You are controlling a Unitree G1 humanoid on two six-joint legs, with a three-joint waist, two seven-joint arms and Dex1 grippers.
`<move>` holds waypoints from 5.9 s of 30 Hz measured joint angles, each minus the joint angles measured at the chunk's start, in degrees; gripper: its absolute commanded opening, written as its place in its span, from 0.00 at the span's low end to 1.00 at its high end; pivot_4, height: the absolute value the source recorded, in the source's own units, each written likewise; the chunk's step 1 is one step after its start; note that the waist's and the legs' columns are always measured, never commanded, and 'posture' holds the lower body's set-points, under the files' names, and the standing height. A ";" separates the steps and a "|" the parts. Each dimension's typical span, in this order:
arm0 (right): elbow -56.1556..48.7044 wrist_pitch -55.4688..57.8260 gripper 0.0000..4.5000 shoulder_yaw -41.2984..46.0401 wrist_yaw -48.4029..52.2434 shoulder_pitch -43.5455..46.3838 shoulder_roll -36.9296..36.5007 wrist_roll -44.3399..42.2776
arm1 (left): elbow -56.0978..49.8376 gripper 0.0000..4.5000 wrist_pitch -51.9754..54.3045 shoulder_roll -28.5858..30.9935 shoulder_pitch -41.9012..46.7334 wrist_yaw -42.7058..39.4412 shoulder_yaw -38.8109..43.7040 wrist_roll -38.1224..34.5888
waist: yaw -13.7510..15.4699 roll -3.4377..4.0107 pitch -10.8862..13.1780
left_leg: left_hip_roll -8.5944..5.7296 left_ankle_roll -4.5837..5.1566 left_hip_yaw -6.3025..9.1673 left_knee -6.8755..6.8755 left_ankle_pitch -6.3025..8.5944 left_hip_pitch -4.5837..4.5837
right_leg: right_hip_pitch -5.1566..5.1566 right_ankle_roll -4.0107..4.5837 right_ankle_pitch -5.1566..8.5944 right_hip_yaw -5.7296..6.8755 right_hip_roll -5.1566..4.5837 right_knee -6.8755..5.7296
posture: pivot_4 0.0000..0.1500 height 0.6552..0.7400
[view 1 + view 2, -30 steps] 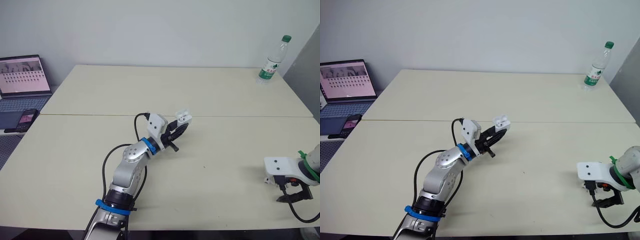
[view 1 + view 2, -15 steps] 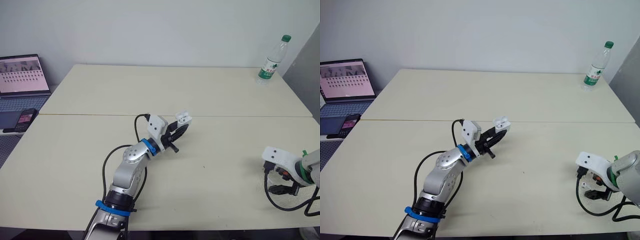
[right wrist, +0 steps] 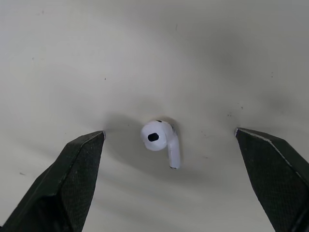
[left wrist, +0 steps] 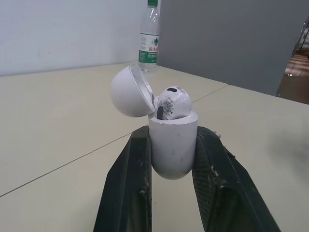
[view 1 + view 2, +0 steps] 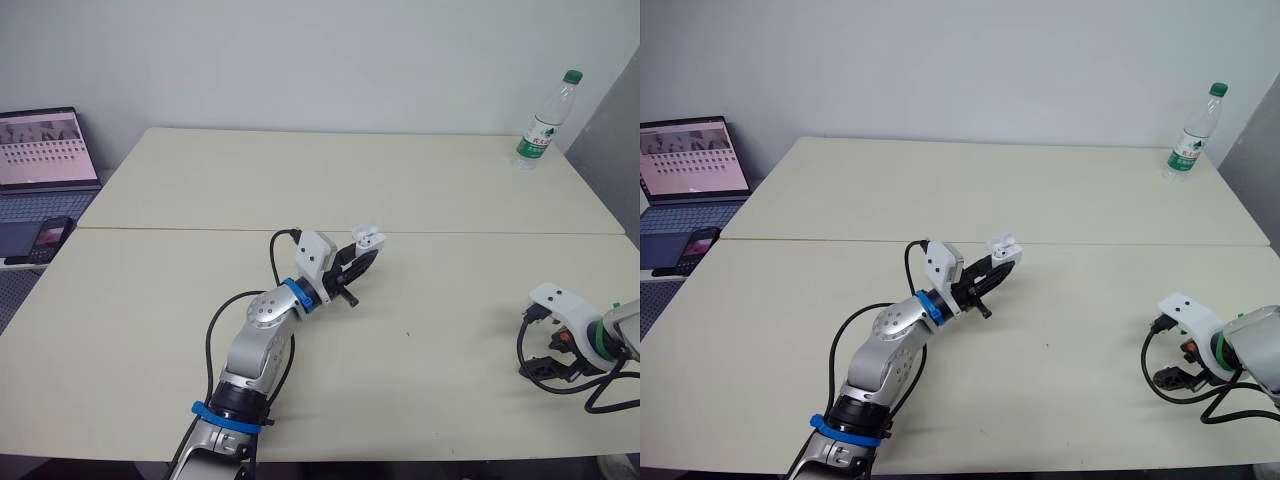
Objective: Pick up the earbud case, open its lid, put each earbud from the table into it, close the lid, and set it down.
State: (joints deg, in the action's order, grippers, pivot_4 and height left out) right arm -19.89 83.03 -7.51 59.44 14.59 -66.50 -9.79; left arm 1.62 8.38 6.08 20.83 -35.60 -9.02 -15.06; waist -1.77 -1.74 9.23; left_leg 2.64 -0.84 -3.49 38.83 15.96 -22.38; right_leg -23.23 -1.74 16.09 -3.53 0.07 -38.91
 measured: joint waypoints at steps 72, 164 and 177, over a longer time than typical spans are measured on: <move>-3.44 -52.42 0.10 11.71 -22.24 3.82 37.53 -20.15 | -2.25 0.16 12.92 0.32 6.04 -7.87 -0.73 -7.50 | 0.07 -0.04 0.08 | -0.01 0.02 0.10 0.01 -0.02 -0.21 | -0.07 -0.05 0.00 0.15 -0.04 0.01 | 1.00 0.95; 2.69 -39.34 0.01 22.54 -4.31 -6.75 18.59 -37.48 | 2.17 0.16 11.55 5.66 7.74 -17.78 -0.44 -8.53 | 0.25 -0.03 0.10 | 0.02 0.07 0.31 0.00 -0.02 -0.46 | -0.11 -0.06 0.02 0.45 -0.05 0.16 | 1.00 0.95; 4.46 -64.92 0.01 21.23 -7.34 -20.45 26.26 -17.46 | 1.85 0.16 42.82 8.02 10.06 -10.07 -0.18 -13.65 | 0.19 -0.01 0.10 | 0.01 0.17 0.47 0.03 -0.13 -0.41 | -0.08 -0.23 0.13 0.94 -0.10 -0.04 | 1.00 0.95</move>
State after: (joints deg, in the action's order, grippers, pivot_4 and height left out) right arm -15.43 18.11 13.72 52.10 -5.86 -40.24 -27.25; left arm 3.48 51.21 14.10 30.89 -45.67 -9.21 -28.71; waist -1.58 -1.75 9.33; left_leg 2.65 -0.67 -3.02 38.86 15.83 -22.79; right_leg -23.31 -1.97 16.22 -2.59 -0.03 -38.95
